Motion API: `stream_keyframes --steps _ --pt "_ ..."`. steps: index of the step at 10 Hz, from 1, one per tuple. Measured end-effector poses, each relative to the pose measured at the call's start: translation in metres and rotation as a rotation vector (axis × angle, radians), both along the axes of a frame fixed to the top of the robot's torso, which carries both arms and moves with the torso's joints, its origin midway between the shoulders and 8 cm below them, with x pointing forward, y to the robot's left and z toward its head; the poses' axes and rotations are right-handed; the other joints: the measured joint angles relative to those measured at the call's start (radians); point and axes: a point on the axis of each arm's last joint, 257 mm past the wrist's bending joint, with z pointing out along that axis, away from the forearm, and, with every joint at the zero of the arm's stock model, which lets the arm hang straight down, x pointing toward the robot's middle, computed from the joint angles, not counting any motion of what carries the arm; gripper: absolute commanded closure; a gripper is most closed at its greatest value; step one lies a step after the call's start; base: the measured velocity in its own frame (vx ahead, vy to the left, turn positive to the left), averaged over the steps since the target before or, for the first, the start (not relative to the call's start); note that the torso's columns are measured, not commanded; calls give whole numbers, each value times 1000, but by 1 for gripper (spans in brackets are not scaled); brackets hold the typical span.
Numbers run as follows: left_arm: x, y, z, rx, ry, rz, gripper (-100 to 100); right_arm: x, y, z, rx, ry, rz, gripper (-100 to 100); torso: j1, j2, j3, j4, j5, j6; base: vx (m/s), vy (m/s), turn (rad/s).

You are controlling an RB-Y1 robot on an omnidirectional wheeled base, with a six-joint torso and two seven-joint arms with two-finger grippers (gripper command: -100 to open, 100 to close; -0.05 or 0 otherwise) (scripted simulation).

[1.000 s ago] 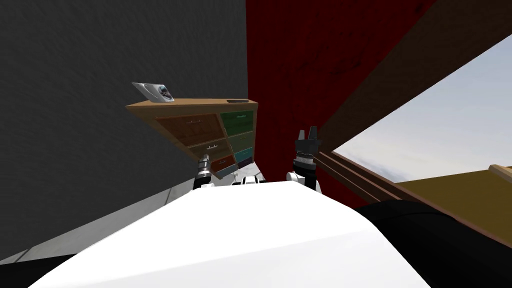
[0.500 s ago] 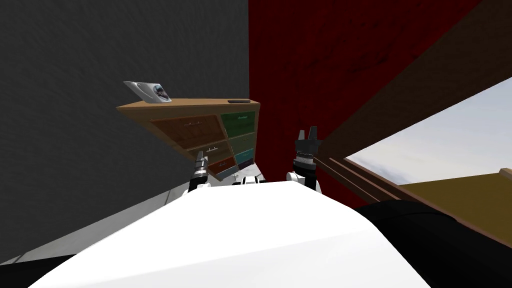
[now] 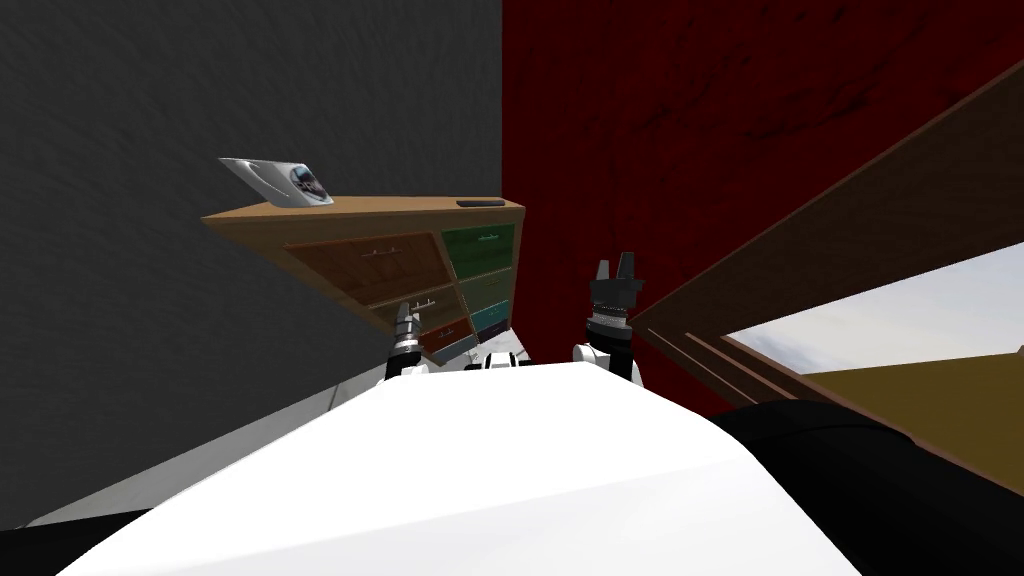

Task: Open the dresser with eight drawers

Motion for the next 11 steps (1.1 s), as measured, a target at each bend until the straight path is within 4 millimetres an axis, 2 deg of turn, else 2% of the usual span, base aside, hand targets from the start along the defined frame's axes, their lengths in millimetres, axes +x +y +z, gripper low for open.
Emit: stream_keyframes --steps 1,2,4,6,9,11 --pt "2 2 3 -2 1 1 -100 0 0 0 0 0 0 0 1 -4 -3 -1 0 0 44 3 2" --pt "2 2 3 -2 2 1 100 0 0 0 0 0 0 0 1 -2 -2 -1 1 0 -52 -22 28" --pt "0 0 -3 -3 4 0 100 0 0 0 0 0 0 0 0 1 1 1 0 0 -66 -38 5" --pt "-1 0 3 -2 0 -2 100 0 0 0 0 0 0 0 -5 6 4 2 -2 0 -160 -87 10" --pt "-5 -1 -1 -10 18 -3 100 0 0 0 0 0 0 0 -1 0 -1 3 -4 -1 -110 -63 7" --pt "-5 -5 5 -7 4 -11 100 1 3 1 1 -4 8 0 -5 8 6 1 -4 4 -126 -67 42"
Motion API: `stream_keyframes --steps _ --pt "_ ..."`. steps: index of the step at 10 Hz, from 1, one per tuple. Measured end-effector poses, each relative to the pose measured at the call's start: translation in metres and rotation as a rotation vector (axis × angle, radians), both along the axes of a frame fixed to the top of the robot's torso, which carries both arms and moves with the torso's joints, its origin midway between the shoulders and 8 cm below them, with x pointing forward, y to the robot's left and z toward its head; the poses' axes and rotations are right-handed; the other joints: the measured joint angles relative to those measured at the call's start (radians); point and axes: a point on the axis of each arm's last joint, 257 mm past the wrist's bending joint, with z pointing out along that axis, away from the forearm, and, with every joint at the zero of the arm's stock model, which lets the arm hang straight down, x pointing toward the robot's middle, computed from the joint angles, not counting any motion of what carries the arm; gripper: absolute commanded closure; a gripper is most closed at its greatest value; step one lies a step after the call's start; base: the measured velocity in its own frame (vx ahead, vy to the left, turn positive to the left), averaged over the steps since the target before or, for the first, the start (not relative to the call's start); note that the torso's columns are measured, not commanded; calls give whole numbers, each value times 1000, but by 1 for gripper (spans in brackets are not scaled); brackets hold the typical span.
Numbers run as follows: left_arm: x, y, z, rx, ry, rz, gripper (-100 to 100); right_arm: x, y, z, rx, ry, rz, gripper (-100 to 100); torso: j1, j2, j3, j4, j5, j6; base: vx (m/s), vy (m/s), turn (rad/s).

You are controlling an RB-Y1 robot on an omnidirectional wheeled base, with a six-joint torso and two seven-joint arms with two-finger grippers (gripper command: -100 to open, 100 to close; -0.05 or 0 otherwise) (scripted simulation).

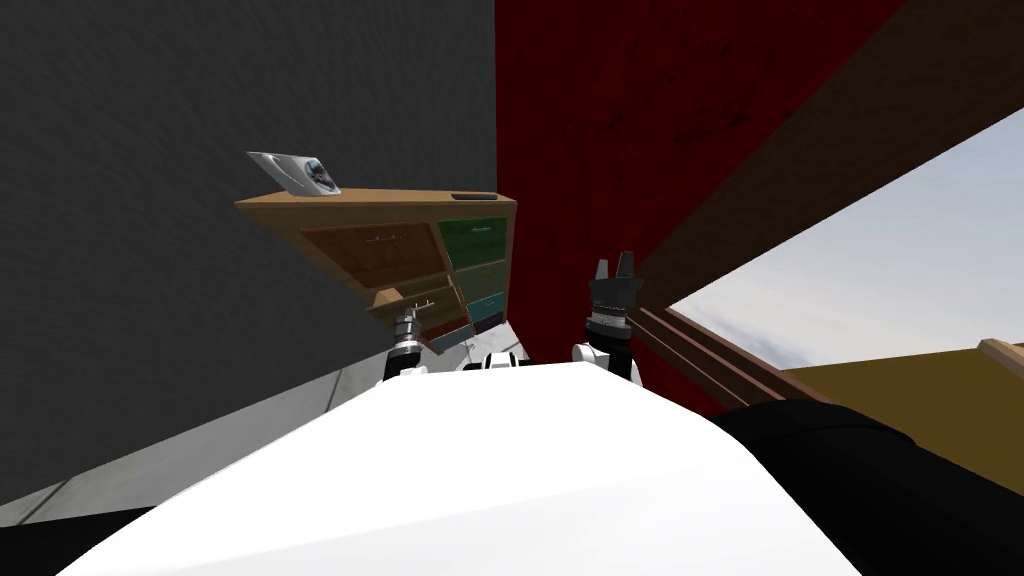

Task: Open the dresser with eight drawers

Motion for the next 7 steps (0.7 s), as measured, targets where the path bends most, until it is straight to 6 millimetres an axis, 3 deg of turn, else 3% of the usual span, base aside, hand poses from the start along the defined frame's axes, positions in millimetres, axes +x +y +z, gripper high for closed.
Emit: stream_keyframes --steps 3,4,7 --pt "0 -7 13 6 -30 -11 100 3 9 5 5 -13 29 0 -6 19 15 2 -1 8 -127 -53 24" --pt "-1 -8 15 8 -35 -13 -100 5 13 5 8 -16 41 0 -7 21 16 3 -1 10 -14 -12 64" --pt "-4 -1 31 3 -35 -6 -100 8 17 4 15 -10 55 0 -3 1 -1 3 1 3 12 4 -16"
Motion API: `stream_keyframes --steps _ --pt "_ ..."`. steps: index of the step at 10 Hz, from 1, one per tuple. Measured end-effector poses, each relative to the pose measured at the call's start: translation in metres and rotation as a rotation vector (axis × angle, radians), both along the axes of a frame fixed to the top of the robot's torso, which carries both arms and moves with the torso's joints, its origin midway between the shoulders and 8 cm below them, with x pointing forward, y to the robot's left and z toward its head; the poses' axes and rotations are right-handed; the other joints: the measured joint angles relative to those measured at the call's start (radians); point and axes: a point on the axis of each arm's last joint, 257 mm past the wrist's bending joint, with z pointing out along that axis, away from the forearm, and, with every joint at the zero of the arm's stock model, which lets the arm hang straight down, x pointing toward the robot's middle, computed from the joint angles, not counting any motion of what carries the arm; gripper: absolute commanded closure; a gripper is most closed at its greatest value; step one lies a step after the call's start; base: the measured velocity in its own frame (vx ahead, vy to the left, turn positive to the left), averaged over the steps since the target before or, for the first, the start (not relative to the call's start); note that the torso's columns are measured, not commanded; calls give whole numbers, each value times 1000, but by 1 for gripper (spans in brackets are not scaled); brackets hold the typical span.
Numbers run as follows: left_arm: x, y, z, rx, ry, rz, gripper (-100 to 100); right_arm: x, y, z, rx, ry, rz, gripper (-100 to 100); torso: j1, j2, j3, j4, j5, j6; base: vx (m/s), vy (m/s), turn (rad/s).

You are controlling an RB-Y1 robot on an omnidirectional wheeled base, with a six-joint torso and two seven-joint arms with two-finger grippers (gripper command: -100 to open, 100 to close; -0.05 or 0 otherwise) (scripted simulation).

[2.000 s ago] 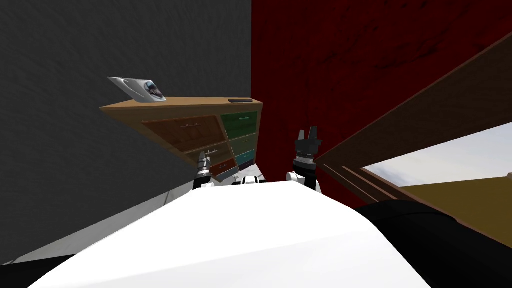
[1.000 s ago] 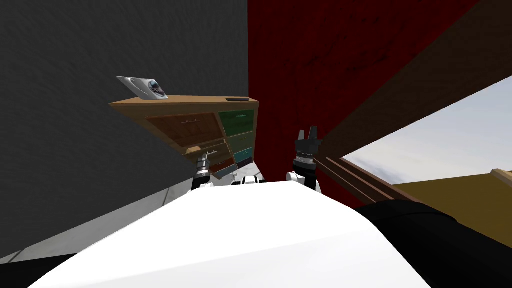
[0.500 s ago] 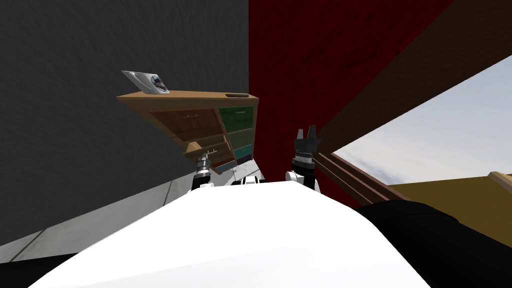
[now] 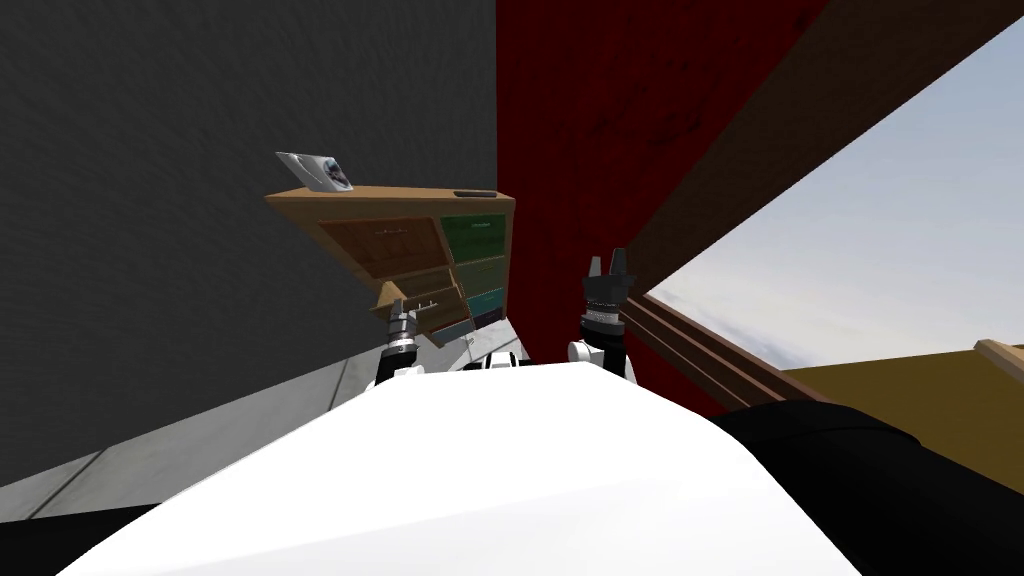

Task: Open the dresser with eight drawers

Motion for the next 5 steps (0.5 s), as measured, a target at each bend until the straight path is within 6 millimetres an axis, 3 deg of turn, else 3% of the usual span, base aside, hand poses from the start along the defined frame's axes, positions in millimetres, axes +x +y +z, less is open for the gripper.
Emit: stream_keyframes --steps 5 --pt "-5 9 25 -9 -1 5 -100 1 3 -1 3 1 8 0 4 -9 -6 -4 2 -5 -4 -6 1"
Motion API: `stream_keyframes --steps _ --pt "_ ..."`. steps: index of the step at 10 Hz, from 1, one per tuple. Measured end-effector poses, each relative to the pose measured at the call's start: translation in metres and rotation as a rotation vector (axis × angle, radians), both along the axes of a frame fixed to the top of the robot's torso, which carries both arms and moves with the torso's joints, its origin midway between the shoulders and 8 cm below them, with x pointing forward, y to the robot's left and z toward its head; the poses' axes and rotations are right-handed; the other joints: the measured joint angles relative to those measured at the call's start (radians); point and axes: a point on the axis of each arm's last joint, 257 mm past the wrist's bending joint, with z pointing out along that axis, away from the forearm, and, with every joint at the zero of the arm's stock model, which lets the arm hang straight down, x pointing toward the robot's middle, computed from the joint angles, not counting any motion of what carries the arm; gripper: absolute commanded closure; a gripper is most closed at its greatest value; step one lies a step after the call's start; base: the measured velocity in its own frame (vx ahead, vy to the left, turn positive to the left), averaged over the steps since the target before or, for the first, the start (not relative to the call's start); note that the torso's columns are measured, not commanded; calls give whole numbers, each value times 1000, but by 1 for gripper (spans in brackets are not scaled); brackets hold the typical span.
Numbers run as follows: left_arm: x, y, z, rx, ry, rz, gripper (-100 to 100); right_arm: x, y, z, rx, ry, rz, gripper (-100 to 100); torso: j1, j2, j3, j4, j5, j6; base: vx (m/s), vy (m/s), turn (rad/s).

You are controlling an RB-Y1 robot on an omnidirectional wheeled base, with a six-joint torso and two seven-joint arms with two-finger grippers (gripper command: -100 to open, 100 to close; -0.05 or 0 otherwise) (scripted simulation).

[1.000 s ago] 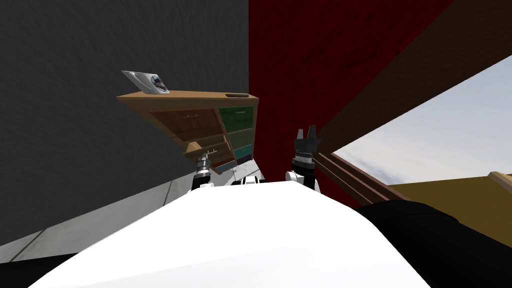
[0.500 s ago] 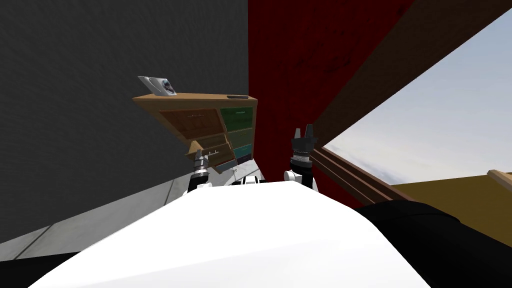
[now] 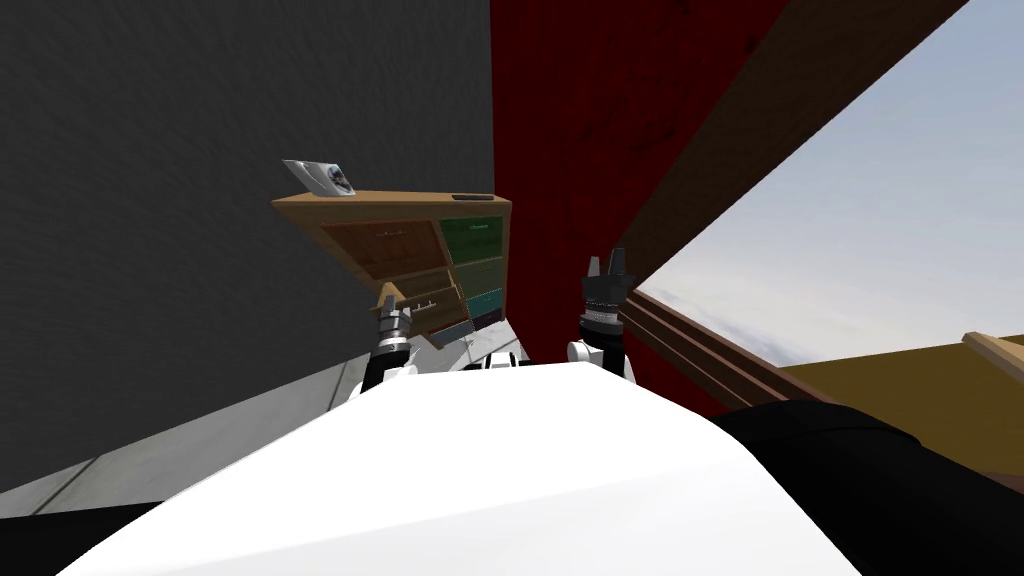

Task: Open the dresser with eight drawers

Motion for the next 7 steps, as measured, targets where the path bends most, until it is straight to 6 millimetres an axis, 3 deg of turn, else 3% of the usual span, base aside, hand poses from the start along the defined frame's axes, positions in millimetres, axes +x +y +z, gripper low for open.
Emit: stream_keyframes --steps 1,2,7 --pt "0 1 4 -2 0 0 -100 0 0 0 0 0 1 0 0 0 0 0 0 0 0 0 0" --pt "0 1 5 -3 2 1 0 0 1 0 1 0 3 0 1 0 0 0 0 -1 0 0 0" --pt "0 1 4 -3 2 1 0 0 2 1 1 -4 5 0 3 0 0 -1 1 -2 0 0 0"
